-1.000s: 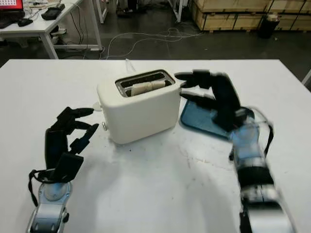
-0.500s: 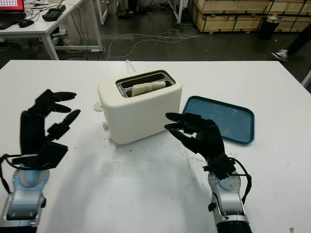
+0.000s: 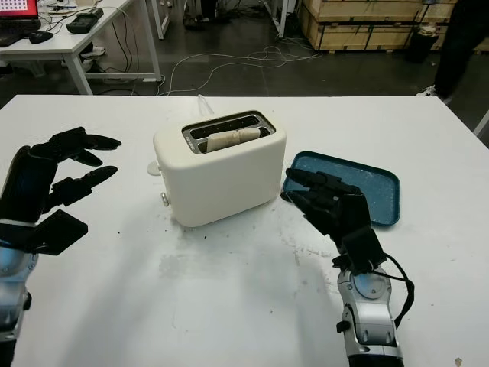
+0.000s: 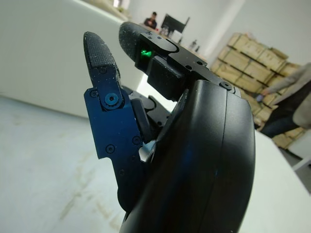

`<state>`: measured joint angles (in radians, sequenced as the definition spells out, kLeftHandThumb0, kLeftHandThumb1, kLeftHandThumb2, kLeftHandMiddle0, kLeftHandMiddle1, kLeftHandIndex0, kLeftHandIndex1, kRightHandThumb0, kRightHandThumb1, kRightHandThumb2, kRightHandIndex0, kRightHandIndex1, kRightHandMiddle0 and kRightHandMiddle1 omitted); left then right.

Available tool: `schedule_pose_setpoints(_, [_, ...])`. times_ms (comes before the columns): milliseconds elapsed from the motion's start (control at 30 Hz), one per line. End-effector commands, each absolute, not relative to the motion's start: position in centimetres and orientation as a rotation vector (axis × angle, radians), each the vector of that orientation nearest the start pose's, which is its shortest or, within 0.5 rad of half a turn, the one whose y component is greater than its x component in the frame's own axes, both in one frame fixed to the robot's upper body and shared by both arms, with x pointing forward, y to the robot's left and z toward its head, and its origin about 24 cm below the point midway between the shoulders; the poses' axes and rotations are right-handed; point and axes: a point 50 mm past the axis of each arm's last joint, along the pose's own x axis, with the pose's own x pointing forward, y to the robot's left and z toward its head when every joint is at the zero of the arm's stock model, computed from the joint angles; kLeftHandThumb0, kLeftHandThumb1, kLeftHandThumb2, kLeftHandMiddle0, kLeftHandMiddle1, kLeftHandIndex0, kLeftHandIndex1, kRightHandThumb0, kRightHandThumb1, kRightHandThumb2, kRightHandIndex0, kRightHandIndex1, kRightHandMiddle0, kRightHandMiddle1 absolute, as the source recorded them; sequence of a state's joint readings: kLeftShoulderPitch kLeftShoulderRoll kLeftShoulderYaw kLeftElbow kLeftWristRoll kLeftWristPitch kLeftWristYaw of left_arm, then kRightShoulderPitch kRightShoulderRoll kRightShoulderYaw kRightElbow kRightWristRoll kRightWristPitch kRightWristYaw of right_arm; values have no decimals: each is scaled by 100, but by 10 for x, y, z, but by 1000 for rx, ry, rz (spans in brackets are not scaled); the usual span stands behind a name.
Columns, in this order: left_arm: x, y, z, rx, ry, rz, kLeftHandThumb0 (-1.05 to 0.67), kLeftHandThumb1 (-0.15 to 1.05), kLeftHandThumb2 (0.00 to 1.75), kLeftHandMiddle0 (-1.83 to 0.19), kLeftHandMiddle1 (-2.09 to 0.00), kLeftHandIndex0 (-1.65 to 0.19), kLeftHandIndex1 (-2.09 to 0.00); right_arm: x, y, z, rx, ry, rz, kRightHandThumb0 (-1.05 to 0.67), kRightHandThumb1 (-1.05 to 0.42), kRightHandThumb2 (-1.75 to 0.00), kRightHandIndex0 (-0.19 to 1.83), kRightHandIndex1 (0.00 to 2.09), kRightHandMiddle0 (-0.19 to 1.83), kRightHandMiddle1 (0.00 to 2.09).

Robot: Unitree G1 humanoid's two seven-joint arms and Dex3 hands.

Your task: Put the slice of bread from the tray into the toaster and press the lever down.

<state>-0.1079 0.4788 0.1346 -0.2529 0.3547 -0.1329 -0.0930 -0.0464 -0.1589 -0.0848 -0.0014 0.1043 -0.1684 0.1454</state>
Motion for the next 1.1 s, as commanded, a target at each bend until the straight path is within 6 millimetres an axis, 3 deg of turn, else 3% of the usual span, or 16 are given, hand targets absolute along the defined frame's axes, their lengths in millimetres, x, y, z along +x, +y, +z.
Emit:
schedule_pose_setpoints(0, [261, 217, 167, 905, -464, -36, -23, 80, 0, -82, -98, -91, -36, 264, -190, 83, -88, -233, 78, -54, -85, 0, 97, 30, 105, 1])
schedule_pose_setpoints(233, [273, 210, 169, 961, -464, -111, -21, 78, 0, -93, -96, -103, -29, 266, -189, 84, -92, -228, 82, -57, -84, 0, 101, 30, 107, 1])
schedule_pose_setpoints(400, [283, 208, 167, 1001, -485, -152, -23, 78, 0, -97, -108, -112, -25, 266, -187, 83, -99, -217, 90, -58, -83, 0, 100, 28, 107, 1])
schedule_pose_setpoints(633, [295, 206, 168, 1116, -494, -163, -30, 82, 1, -93, -126, -117, -18, 265, -185, 82, -98, -209, 98, -56, -82, 0, 101, 27, 108, 1])
schedule_pose_setpoints(1067, [311, 209, 175, 1234, -451, -189, -29, 92, 4, -87, -125, -117, -15, 264, -183, 79, -90, -204, 107, -53, -81, 0, 103, 27, 109, 0])
